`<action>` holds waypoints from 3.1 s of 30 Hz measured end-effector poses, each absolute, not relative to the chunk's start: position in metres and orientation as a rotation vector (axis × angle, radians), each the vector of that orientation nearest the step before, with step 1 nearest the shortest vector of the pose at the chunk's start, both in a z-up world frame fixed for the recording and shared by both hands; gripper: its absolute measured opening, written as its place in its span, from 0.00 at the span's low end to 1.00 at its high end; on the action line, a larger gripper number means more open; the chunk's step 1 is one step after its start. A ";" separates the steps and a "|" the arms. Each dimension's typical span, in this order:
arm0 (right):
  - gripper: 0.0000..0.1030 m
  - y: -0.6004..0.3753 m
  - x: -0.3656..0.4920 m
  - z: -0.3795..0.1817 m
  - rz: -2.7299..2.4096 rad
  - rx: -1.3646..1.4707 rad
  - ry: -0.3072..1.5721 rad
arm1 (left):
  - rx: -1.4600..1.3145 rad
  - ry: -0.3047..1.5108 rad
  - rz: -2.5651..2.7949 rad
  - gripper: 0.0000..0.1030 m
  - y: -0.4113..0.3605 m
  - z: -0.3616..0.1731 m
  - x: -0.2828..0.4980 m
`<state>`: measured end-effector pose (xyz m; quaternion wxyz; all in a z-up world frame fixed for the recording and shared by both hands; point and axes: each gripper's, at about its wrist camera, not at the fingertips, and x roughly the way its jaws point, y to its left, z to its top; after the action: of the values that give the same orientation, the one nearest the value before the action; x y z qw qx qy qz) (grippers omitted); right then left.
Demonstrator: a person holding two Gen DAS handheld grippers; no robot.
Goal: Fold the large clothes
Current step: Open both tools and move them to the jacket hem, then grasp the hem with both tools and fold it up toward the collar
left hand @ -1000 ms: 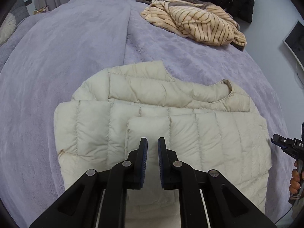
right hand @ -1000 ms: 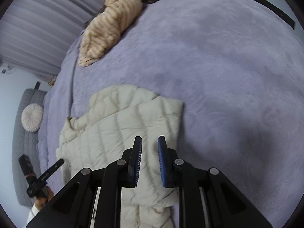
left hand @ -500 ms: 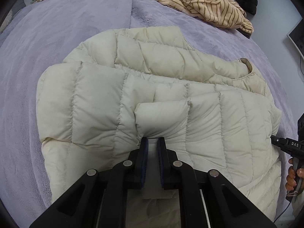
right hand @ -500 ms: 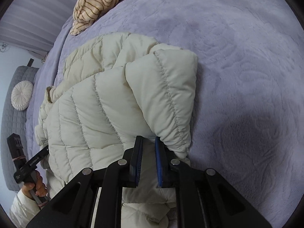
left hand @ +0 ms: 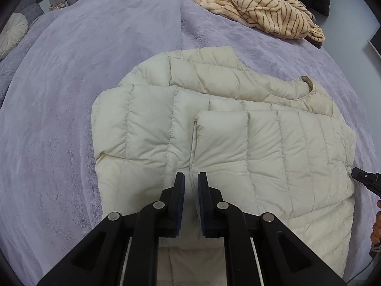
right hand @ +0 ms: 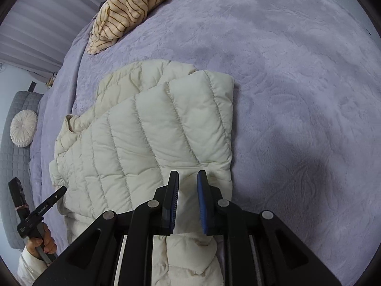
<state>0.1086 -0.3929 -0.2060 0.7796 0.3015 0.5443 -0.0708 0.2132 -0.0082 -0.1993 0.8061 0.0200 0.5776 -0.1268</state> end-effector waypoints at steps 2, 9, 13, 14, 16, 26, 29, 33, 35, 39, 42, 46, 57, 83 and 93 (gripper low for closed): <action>0.17 -0.388 0.104 -0.201 -0.152 0.649 1.181 | 0.047 1.237 -0.272 0.12 -0.008 -0.196 0.208; 0.22 -0.372 0.082 -0.192 -0.158 0.644 1.201 | 0.072 1.241 -0.246 0.12 -0.003 -0.190 0.189; 0.42 -0.364 0.065 -0.191 -0.171 0.650 1.217 | 0.083 1.258 -0.214 0.13 0.003 -0.184 0.174; 0.43 -0.361 0.061 -0.191 -0.171 0.652 1.220 | 0.088 1.258 -0.210 0.20 0.004 -0.183 0.170; 0.43 -0.355 0.052 -0.190 -0.166 0.660 1.229 | 0.096 1.253 -0.183 0.80 0.009 -0.180 0.161; 0.65 -0.329 0.008 -0.176 -0.157 0.703 1.243 | 0.133 1.255 -0.134 1.00 0.031 -0.163 0.115; 0.78 -0.324 -0.002 -0.170 -0.154 0.713 1.245 | 0.149 1.285 -0.141 1.00 0.037 -0.164 0.103; 0.86 -0.316 -0.016 -0.165 -0.158 0.718 1.257 | 0.130 1.307 -0.136 1.00 0.048 -0.164 0.089; 1.00 -0.313 -0.025 -0.164 -0.154 0.726 1.251 | 0.123 1.323 -0.137 1.00 0.053 -0.164 0.083; 1.00 -0.310 -0.041 -0.165 -0.142 0.759 1.260 | 0.136 1.361 -0.164 1.00 0.060 -0.169 0.071; 1.00 -0.311 -0.052 -0.172 -0.130 0.801 1.294 | 0.135 1.405 -0.199 1.00 0.068 -0.174 0.062; 1.00 -0.315 -0.071 -0.183 -0.116 0.840 1.345 | 0.123 1.444 -0.214 1.00 0.088 -0.184 0.049; 1.00 -0.332 -0.130 -0.226 -0.100 1.029 1.397 | -0.021 1.634 -0.433 1.00 0.116 -0.222 0.009; 0.12 -0.274 -0.130 -0.214 0.035 1.242 1.261 | -0.319 1.629 -0.836 0.11 0.113 -0.189 0.023; 0.12 -0.298 -0.072 -0.132 0.272 1.274 0.980 | -0.636 1.378 -0.777 0.11 0.127 -0.114 0.092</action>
<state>-0.0723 -0.2982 -0.1322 0.6858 0.5687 0.4376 0.1215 0.0918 0.1272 -0.1140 0.6579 -0.2809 0.6087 -0.3432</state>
